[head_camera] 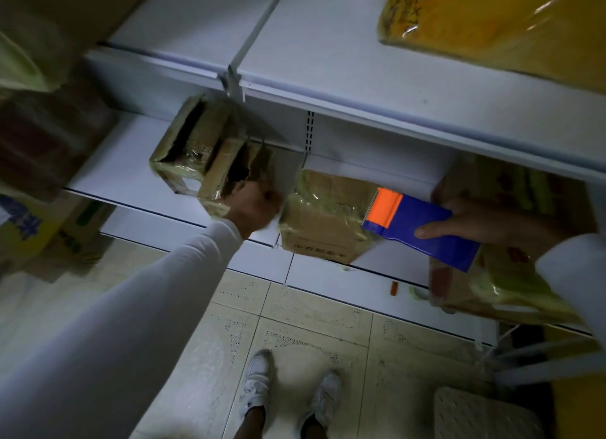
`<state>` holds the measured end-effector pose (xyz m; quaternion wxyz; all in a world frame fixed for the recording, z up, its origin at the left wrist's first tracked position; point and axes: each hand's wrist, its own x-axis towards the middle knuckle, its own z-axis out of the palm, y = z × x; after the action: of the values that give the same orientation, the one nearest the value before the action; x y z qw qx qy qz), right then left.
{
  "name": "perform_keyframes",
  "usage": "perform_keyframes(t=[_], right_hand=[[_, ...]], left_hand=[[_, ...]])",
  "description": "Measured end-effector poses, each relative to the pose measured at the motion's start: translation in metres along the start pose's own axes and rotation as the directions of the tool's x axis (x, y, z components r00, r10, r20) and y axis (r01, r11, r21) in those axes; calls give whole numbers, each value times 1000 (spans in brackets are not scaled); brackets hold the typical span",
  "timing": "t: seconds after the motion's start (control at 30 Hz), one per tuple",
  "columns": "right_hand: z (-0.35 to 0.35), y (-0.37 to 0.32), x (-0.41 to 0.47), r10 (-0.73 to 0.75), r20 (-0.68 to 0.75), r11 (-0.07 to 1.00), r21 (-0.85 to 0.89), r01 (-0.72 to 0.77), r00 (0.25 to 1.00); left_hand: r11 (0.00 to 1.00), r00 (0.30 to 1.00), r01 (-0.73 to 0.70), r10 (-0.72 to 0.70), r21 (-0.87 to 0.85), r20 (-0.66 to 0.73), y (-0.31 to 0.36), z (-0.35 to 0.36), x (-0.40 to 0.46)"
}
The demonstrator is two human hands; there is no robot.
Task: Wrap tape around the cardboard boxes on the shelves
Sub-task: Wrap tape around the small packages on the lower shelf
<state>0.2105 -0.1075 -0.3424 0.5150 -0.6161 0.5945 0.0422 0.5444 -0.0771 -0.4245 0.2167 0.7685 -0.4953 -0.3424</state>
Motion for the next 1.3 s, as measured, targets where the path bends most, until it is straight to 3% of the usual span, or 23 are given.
perform_keyframes(t=[0.2, 0.33, 0.5, 0.57, 0.63, 0.73, 0.9, 1.07, 1.2, 1.3], right_hand=[[15, 14, 11, 71, 29, 992, 102, -74, 997], [19, 17, 9, 64, 39, 986, 151, -69, 997], [21, 14, 4, 55, 52, 987, 149, -62, 997], [22, 14, 4, 56, 43, 988, 139, -61, 997], [24, 14, 3, 64, 32, 989, 135, -67, 997], [28, 15, -1, 63, 26, 985, 161, -67, 998], [34, 16, -7, 76, 19, 982, 170, -78, 997], [36, 19, -6, 61, 24, 985, 162, -64, 998], [37, 22, -5, 57, 5, 979, 194, -57, 998], [41, 26, -5, 60, -14, 977, 206, -56, 998]], left_hand=[[987, 995, 101, -100, -123, 11, 6, 18, 2], [998, 995, 53, -55, -22, -79, 11, 15, 0], [971, 940, -209, 231, 113, -249, 6, 11, -11], [941, 907, -306, 335, 147, -255, 6, 12, -15], [931, 924, -344, 358, 120, -131, 7, 16, -17], [965, 964, -261, 260, 10, 60, 8, 25, -18], [980, 963, -119, 153, -159, 223, -22, 32, -10], [967, 953, -36, 109, -253, 282, -32, 34, -9], [991, 986, -117, 124, -66, 113, -14, 22, -3], [954, 951, -291, 297, 70, -85, -1, 17, -13]])
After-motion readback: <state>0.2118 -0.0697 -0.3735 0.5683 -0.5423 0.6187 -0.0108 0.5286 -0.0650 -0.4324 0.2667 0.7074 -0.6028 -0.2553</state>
